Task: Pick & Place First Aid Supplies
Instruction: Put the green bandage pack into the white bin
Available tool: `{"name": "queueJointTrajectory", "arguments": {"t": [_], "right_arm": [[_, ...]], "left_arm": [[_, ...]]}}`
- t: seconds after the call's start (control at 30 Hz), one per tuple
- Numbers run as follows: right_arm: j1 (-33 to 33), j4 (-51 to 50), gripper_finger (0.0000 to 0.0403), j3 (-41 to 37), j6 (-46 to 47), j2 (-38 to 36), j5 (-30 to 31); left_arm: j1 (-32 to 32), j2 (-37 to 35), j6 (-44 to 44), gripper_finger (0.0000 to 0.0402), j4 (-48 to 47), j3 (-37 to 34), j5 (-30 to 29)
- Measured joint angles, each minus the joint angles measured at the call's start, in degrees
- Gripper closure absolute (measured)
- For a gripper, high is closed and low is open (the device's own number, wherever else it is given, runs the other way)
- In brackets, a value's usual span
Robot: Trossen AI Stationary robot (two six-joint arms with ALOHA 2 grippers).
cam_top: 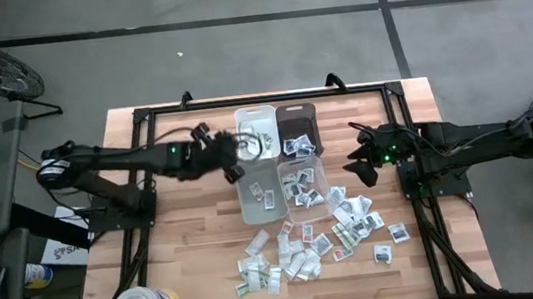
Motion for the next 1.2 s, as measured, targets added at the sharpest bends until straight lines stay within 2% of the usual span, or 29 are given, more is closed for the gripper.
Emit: {"name": "queueJointTrajectory", "arguments": {"t": [0.17,0.3,0.57,0.8,0.97,1.2], "right_arm": [[-0.01,0.02,0.0181,0.00,-0.05,0.00,2.16],[-0.02,0.01,0.0181,0.00,-0.09,0.00,2.49],[0.00,0.02,0.0181,0.00,-0.07,0.00,2.54],[0.00,-0.02,0.0181,0.00,-0.05,0.00,2.49],[-0.01,-0.02,0.0181,0.00,-0.15,-0.01,2.49],[0.00,-0.03,0.0181,0.00,-0.55,0.00,2.51]], "left_arm": [[6.84,1.62,7.62,0.0401,3.55,0.03,3.91],[11.48,4.76,12.36,0.0401,9.20,0.17,10.51],[18.88,11.86,12.94,0.0401,16.31,0.07,24.17],[20.15,14.32,12.92,0.0401,16.64,0.04,25.88],[20.04,14.32,13.12,0.0399,16.76,0.04,24.55],[20.02,14.32,14.39,0.0373,16.74,0.04,26.08]]}}
